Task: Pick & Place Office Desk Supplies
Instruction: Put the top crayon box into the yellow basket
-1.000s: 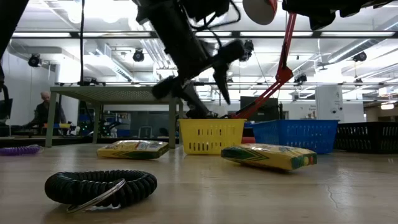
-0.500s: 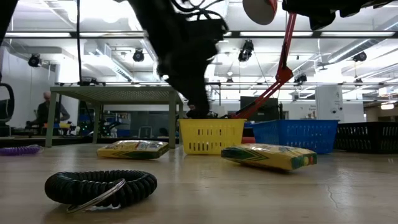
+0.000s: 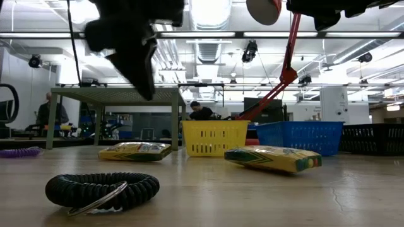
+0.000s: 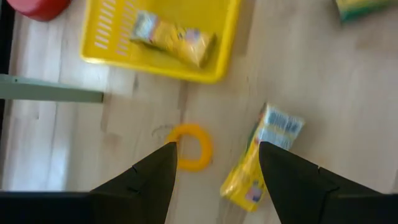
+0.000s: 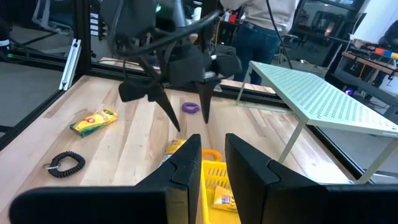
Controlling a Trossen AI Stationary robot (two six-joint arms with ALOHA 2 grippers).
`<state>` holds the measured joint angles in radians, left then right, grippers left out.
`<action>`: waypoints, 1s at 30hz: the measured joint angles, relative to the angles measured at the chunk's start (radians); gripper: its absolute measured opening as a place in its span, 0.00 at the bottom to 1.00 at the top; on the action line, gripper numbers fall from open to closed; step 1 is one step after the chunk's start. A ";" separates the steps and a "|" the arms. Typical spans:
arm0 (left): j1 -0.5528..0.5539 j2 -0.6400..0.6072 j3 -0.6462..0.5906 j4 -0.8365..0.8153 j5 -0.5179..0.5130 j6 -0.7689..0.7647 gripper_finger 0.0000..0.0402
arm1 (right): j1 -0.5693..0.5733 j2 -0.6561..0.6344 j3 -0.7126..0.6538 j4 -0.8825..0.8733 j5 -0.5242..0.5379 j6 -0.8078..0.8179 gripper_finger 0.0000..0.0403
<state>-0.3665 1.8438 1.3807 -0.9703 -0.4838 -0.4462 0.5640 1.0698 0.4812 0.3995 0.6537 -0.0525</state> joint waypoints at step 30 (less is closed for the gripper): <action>0.010 0.005 -0.242 0.263 0.212 0.215 0.58 | 0.000 0.000 0.000 0.000 0.000 0.000 0.17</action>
<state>-0.3565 1.8488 1.1389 -0.7070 -0.2722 -0.2309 0.5642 1.0698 0.4812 0.3996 0.6539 -0.0525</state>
